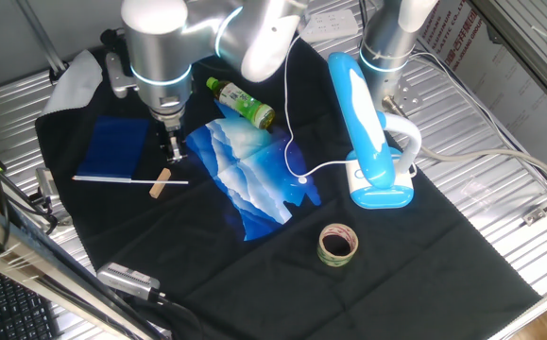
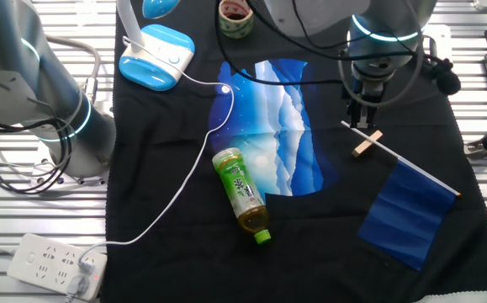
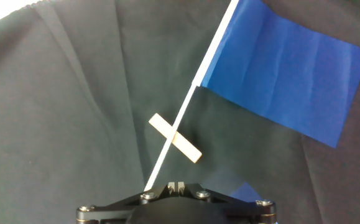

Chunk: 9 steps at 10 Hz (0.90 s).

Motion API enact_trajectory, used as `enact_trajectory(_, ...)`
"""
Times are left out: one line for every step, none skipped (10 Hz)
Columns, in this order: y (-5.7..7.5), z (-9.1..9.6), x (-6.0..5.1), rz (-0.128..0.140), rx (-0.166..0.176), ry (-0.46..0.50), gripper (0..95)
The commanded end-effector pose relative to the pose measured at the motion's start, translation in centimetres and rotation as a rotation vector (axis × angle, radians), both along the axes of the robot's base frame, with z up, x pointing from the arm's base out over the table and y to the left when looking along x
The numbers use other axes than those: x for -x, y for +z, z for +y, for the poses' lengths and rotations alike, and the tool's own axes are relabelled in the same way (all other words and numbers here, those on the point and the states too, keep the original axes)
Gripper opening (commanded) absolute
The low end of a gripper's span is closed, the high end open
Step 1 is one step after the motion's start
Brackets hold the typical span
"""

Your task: Wave the flag

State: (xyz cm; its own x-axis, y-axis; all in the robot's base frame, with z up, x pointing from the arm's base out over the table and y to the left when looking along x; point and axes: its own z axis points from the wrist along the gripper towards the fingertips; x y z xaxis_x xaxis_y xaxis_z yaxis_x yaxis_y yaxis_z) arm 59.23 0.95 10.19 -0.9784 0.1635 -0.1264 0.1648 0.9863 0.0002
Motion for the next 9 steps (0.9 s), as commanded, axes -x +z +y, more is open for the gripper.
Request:
enact_trajectory(-0.3,0.1,-0.6,0.003,-0.013,-0.055,0.0)
enact_trajectory(-0.4,0.3,-1.1,0.001,-0.018,-0.086,0.0)
enact_trajectory(-0.4,0.3,-1.3,0.002,-0.016,-0.090,0.0)
enact_trajectory(-0.4,0.3,-1.6,0.002,-0.011,-0.090,0.0)
enact_trajectory(-0.3,0.1,-1.8,0.000,-0.011,-0.090,0.0)
enact_trajectory(-0.4,0.1,-2.0,-0.001,-0.011,-0.090,0.0)
enact_trajectory(-0.5,0.1,-2.2,-0.002,-0.009,-0.090,0.0)
enact_trajectory(-0.8,0.3,-2.6,-0.003,-0.008,-0.090,0.0)
enact_trajectory(-1.0,0.3,-2.6,-0.004,-0.007,-0.090,0.0)
